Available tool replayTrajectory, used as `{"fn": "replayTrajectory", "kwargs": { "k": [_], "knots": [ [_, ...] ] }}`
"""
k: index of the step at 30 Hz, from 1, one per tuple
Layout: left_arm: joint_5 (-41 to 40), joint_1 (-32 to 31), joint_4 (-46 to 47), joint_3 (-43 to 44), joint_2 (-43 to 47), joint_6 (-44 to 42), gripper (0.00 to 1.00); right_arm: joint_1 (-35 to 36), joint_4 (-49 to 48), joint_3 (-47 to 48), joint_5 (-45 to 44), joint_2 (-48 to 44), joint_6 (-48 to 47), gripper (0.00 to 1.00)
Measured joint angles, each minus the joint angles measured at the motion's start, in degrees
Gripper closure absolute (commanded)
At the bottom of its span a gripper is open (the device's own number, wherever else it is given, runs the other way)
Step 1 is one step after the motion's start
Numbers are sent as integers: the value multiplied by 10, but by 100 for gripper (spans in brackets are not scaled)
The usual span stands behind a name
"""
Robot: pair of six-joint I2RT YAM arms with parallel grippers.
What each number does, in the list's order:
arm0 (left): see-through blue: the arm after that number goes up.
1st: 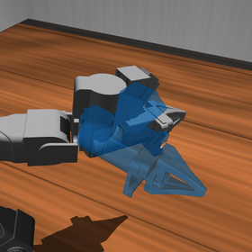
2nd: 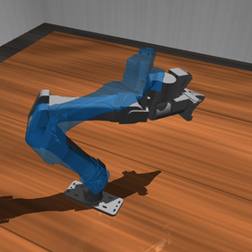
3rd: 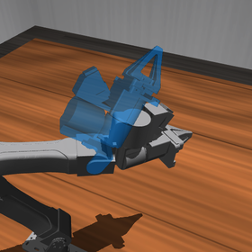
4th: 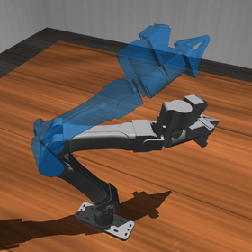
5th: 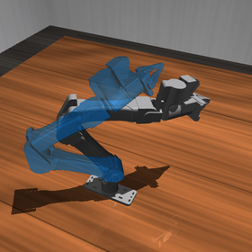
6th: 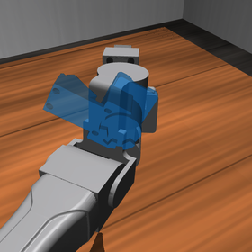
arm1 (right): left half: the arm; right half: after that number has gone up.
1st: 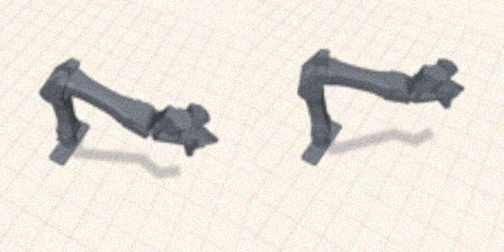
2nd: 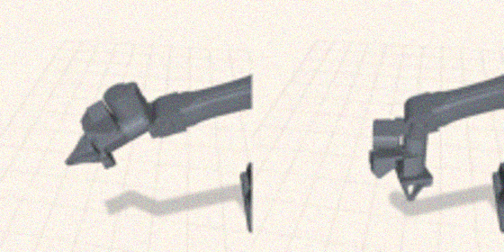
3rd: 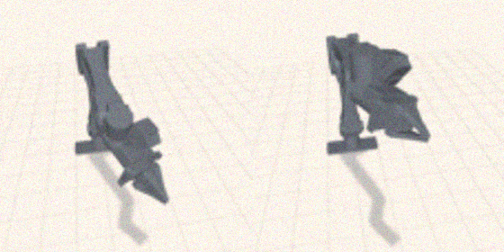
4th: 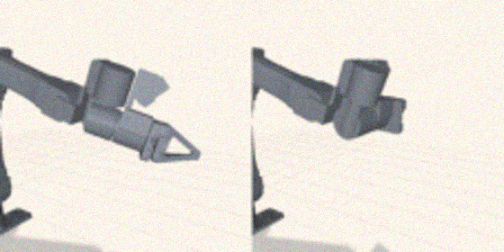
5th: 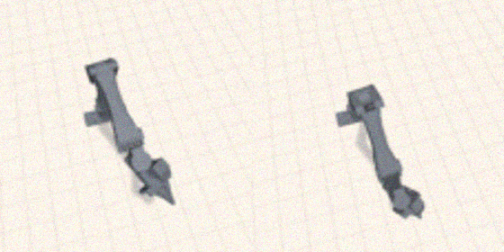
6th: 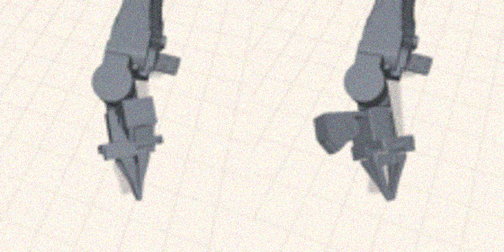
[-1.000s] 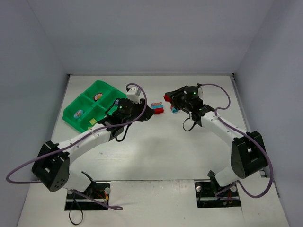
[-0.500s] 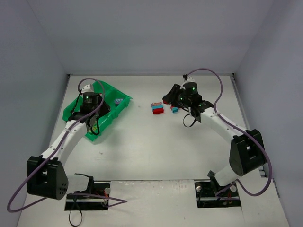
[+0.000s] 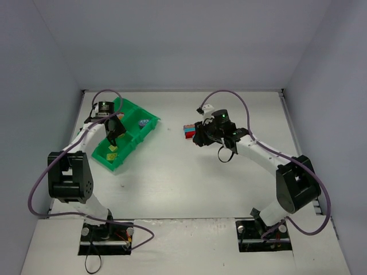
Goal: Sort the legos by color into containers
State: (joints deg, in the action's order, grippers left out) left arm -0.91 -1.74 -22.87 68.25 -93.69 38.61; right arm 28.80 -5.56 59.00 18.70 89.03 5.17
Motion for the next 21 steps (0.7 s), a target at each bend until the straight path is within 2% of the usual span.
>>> {"fn": "replayTrajectory", "kwargs": {
  "k": [3,10,16,21],
  "knots": [
    [0,0,-10,6,-5,-5,59,1,6,-16,5,-8,-44,96],
    [0,0,-36,1,2,-12,42,1,3,-23,31,-35,-109,90],
    [23,0,-50,1,26,-16,39,5,-7,-23,70,-40,-157,85],
    [130,-6,-48,17,71,-25,39,10,-12,-23,108,-42,-205,82]
  ]
}}
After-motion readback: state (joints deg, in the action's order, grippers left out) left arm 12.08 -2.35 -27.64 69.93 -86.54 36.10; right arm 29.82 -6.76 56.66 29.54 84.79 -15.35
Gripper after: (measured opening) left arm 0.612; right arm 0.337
